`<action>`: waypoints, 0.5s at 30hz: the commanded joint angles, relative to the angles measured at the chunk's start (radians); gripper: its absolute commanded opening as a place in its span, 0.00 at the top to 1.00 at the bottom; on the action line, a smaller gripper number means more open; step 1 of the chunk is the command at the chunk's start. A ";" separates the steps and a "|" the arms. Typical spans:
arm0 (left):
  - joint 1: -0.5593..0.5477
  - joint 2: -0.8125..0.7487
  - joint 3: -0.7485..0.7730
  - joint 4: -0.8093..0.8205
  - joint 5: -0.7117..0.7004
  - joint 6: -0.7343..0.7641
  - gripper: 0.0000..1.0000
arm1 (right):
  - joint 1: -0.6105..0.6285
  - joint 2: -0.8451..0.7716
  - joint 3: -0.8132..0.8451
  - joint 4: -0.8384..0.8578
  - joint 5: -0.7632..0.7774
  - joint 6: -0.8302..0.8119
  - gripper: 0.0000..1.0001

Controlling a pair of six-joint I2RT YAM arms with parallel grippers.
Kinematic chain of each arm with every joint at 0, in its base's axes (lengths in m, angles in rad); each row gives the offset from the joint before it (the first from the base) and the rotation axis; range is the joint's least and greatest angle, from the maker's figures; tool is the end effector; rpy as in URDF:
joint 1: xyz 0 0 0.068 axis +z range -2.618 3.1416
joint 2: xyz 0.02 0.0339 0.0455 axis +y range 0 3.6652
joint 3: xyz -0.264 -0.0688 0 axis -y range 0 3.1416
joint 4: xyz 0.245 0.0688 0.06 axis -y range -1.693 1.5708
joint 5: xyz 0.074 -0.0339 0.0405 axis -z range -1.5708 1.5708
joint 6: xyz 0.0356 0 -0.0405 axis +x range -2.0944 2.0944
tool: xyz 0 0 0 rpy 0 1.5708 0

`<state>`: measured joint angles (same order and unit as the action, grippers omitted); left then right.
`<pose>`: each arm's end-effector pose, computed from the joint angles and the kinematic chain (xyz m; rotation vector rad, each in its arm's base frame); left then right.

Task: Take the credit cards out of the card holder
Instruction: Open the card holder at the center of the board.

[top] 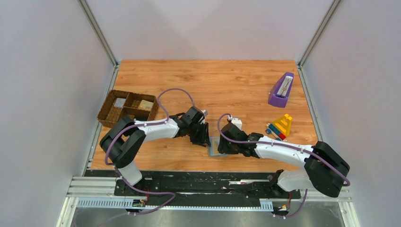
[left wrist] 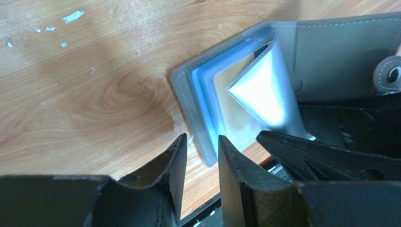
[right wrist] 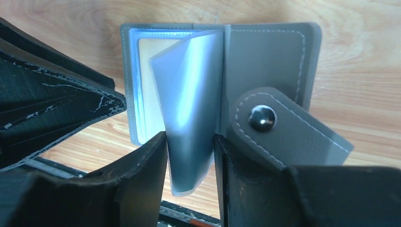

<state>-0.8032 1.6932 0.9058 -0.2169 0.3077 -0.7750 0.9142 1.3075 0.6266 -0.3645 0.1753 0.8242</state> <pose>0.2183 -0.2418 0.1532 0.1671 2.8189 -0.8910 0.1478 0.1817 0.1665 -0.0565 2.6446 0.3932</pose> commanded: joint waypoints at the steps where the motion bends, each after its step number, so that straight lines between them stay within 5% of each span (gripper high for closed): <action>1: -0.002 -0.074 0.016 -0.023 -0.038 0.022 0.62 | 0.007 -0.010 -0.007 0.103 -0.062 0.083 0.60; 15: -0.017 -0.033 0.021 0.106 0.093 0.012 0.62 | 0.005 -0.083 -0.053 0.077 0.033 0.187 0.65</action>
<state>-0.8143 1.6341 0.8928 -0.1711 0.3443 -0.7719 0.9154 1.2675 0.5850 -0.2790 0.1383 0.9524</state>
